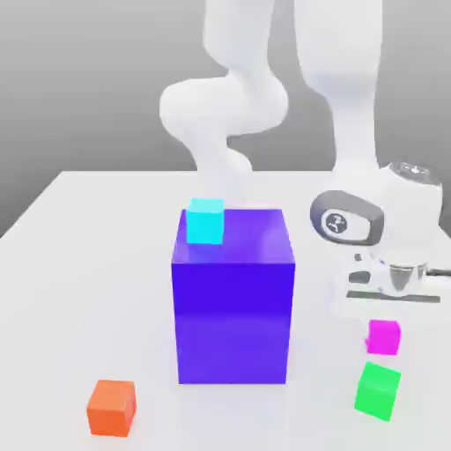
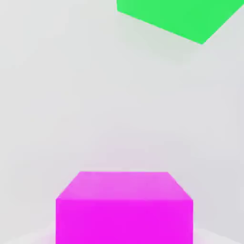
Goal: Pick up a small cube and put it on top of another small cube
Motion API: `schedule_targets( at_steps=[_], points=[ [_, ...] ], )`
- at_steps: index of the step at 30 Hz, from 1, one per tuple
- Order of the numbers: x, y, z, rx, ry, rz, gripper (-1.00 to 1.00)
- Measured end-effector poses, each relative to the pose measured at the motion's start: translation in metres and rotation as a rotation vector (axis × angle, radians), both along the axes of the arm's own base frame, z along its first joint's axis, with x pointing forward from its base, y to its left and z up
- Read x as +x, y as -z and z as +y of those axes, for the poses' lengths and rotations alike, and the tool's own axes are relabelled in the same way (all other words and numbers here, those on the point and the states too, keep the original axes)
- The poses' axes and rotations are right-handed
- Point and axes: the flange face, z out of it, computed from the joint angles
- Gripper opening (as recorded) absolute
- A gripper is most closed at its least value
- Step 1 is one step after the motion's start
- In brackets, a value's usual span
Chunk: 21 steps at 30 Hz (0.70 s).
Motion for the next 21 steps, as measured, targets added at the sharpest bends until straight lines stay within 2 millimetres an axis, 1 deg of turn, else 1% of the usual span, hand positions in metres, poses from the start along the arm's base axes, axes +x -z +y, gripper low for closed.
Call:
schedule_targets(
  at_steps=[6,7,8,10,13,14,15,18,19,21],
  points=[
    [-0.001,-0.038,-0.002,-0.004,-0.002,0.0,-1.0],
    [0.002,-0.044,-0.003,-0.008,0.009,0.0,-1.0],
    [0.014,-0.05,-0.005,-0.01,0.052,-0.001,-1.0],
    [0.046,-0.064,-0.014,-0.012,0.168,-0.001,-1.0],
    [0.1,-0.089,-0.036,-0.01,0.368,0.001,-1.0],
    [0.11,-0.089,-0.041,-0.009,0.406,0.002,-1.0],
    [0.116,-0.083,-0.043,-0.008,0.425,0.002,-1.0],
    [0.121,-0.051,-0.045,-0.007,0.441,0.002,-1.0],
    [0.12,-0.04,-0.045,-0.008,0.441,0.003,1.0],
    [0.12,-0.04,-0.045,-0.008,0.441,0.003,1.0]
  ],
)
